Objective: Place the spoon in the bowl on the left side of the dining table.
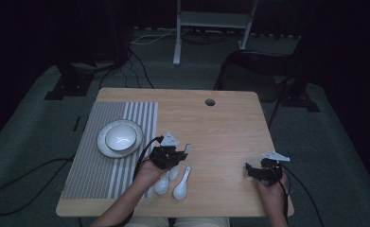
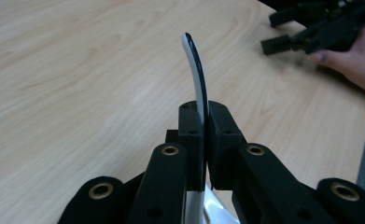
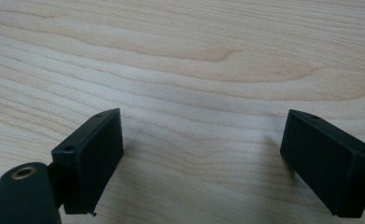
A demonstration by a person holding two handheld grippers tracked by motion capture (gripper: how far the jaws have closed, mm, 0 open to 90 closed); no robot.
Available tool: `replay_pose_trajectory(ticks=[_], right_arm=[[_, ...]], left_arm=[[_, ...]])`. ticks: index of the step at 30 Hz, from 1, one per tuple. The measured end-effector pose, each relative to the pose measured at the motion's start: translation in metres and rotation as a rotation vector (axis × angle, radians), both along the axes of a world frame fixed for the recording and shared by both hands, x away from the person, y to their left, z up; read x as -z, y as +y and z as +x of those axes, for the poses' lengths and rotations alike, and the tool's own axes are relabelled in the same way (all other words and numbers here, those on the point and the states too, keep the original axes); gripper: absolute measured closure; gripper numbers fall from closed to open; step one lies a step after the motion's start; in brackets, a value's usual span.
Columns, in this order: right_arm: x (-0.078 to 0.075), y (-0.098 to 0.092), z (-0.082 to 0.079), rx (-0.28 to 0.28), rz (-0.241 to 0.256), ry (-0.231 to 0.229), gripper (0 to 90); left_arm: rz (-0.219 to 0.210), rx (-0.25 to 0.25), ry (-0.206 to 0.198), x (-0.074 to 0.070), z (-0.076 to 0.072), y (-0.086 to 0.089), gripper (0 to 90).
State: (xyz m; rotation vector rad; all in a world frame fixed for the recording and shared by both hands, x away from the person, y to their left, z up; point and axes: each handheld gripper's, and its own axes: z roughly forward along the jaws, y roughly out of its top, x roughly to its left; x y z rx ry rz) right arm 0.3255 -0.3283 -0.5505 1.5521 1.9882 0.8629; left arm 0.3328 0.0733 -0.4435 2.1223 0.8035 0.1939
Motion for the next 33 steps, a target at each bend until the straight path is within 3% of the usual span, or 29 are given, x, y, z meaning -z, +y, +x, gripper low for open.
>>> replay_pose_trajectory(ticks=[4, 11, 22, 33], right_arm=[[0.000, 0.000, 0.000, 0.000, 0.000, 0.000, 12.4], [0.000, 0.000, 0.000, 0.001, 0.000, 0.000, 12.4], [0.000, 0.000, 0.000, 0.000, 0.000, 0.000, 12.4], [0.000, 0.000, 0.000, -0.001, -0.002, 0.001, 12.4]], left_arm=[[-0.011, -0.017, -0.015, -0.003, 0.001, 0.006, 85.4], [-0.057, -0.098, -0.027, -0.015, 0.011, 0.036, 85.3], [-0.070, -0.166, -0.027, -0.017, 0.017, 0.065, 85.4], [-0.057, -0.272, -0.041, -0.018, 0.029, 0.104, 85.3]])
